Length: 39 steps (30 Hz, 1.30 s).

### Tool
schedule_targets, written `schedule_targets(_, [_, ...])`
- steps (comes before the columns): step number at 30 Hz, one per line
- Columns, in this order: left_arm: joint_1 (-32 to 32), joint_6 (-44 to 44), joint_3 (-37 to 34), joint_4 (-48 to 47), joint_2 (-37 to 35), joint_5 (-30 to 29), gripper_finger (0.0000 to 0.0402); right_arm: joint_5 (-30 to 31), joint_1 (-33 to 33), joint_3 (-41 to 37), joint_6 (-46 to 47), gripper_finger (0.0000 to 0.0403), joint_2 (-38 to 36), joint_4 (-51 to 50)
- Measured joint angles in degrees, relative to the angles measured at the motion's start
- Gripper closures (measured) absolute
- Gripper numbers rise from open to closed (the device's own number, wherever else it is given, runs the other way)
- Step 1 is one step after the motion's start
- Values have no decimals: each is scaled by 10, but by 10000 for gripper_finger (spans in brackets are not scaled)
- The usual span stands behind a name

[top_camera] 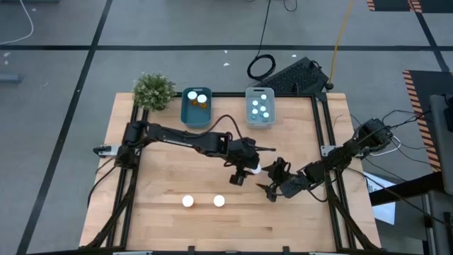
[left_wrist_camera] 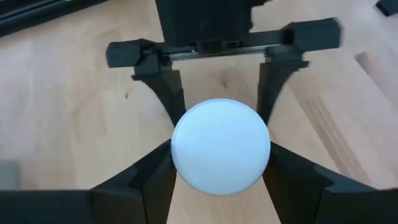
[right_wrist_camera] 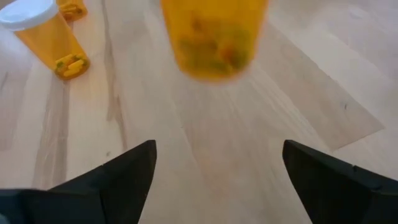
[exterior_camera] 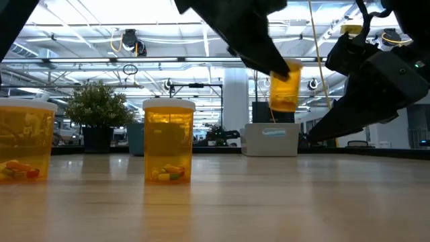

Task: Pick and place medicine bottles into bin by pill shape (circle, oval)
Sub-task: Put the orange pill bottle into the green bin

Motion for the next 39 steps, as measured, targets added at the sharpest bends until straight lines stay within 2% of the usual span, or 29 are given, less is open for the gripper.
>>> schedule_targets(8, [27,13,0,-110,-70,-59,181,4,0,0,-6,61,0,0])
schedule_targets(23, [168,32,-18,-244,-220,-66,181,2,0,0,-13,62,0,2])
schedule_targets(29, [242,31,-106,-241,-290,-77,181,2,0,0,-30,62,0,7])
schedule_targets(35, [317,16,-234,-139,-363,-79,181,3,-15,0,-64,62,0,10])
schedule_targets(39, [359,5,-319,-60,-381,-80,181,2,-37,0,-88,62,0,18])
